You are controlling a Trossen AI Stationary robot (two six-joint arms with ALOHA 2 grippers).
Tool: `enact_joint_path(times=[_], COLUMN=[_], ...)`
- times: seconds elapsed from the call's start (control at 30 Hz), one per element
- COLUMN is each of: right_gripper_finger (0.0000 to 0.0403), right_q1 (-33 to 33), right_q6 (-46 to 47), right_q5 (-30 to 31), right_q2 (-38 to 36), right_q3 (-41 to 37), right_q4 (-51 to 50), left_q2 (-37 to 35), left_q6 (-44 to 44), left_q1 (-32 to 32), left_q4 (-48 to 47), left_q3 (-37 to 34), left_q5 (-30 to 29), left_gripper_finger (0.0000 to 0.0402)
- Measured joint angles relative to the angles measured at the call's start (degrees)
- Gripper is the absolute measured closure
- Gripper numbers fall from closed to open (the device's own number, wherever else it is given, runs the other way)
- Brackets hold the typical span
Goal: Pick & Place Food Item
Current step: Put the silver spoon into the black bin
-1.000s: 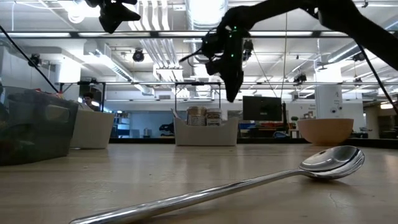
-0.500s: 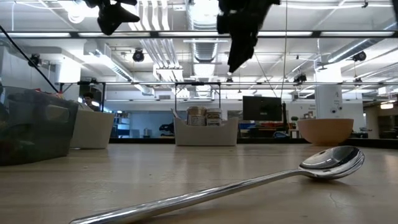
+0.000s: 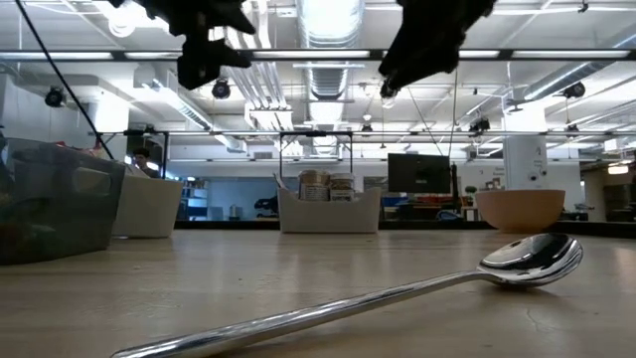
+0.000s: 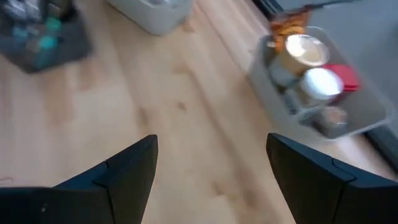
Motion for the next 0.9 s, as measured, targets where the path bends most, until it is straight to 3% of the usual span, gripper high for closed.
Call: enact_joint_path(times=[0.1,0.3,0.57,0.9], right_gripper_finger=[0.0104,0.0104,0.0104,0.0104], right_q1=[3.5,7.1,7.0,7.0], right_q6=[2.7,3.5,2.7,2.8], right_q5=[0.6,0.9,0.8,0.8], right_q2=[-2.7,-5.7,-9.1,-10.9], right_q3=[-5.6,-12.7,-13.5,-14.2], right_q4=[5.9,15.0,12.1,9.5], left_q2=[2.9,6.9,13.2,25.7], left_q6=[-1.5,-5.3,-3.3,-0.9], left_q1=[-0.1,-1.3,-8.4,-19.7], left_q4=[0.2,0.6,0.5,-5.2], left_q3=[1.6,5.3,10.5,17.5], left_q5=[3.8,4.0,3.4,-2.3], left_gripper_finger=[0.0202,0.0202,0.0203,0.0203])
